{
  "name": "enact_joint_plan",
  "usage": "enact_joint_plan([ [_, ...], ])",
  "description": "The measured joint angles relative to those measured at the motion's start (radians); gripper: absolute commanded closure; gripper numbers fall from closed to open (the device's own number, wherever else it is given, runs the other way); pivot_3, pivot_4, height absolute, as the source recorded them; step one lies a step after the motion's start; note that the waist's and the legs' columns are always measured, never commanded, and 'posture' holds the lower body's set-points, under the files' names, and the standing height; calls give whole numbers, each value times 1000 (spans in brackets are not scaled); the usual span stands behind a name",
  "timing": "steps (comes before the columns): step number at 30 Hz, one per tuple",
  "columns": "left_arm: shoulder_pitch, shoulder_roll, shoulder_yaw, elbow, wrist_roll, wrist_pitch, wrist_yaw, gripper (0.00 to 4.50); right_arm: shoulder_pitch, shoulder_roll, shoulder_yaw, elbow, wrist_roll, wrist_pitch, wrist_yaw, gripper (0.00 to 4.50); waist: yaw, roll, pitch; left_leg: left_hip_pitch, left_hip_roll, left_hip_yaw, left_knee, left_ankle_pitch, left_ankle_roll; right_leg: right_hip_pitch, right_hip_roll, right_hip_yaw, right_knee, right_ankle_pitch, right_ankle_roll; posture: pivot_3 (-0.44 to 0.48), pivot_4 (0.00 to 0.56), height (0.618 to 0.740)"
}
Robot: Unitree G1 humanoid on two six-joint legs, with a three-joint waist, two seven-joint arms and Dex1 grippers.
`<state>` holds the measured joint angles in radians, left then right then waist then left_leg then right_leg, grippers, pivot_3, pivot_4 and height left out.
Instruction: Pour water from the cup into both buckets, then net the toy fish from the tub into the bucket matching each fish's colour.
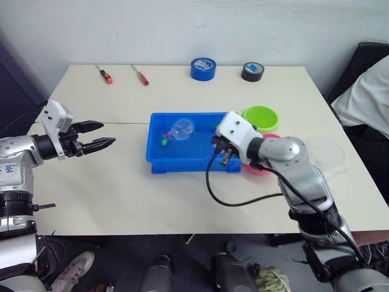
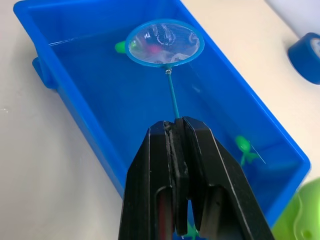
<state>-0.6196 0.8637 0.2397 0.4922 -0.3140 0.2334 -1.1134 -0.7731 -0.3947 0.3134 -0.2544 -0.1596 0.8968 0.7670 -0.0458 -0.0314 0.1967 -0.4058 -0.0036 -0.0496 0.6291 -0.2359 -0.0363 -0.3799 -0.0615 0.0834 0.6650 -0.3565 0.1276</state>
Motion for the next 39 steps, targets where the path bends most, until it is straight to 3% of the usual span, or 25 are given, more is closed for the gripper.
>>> enact_joint_plan([
  [8, 58, -4, 17, -97, -24, 47, 39, 917, -62, 16, 92, 219, -46, -73, -85, 4500, -10, 0, 0, -3, 0, 1, -1, 0, 0, -5, 0, 1, 1, 0, 0, 0, 150, 734],
  [15, 84, -4, 17, -145, -43, 71, 50, 917, -84, 27, 117, 306, -78, -127, -134, 4500, -18, 0, 0, -5, 1, 7, -1, 0, 0, -13, 0, 1, 8, 0, 0, 0, 150, 734],
  [32, 147, 6, 35, -193, -42, 81, 120, 917, -86, 185, 166, 433, -94, -196, -183, 4500, -39, 0, 0, -5, 1, 7, -1, 0, 0, -13, 0, 1, 8, 0, 0, 0, 150, 734],
  [39, 168, 6, 56, -220, -52, 93, 132, 917, -128, 282, 109, 526, -67, -223, -242, 4500, -39, 0, 0, -5, 1, 7, -2, 0, 0, -14, 0, 1, 8, 0, 0, 0, 150, 734],
])
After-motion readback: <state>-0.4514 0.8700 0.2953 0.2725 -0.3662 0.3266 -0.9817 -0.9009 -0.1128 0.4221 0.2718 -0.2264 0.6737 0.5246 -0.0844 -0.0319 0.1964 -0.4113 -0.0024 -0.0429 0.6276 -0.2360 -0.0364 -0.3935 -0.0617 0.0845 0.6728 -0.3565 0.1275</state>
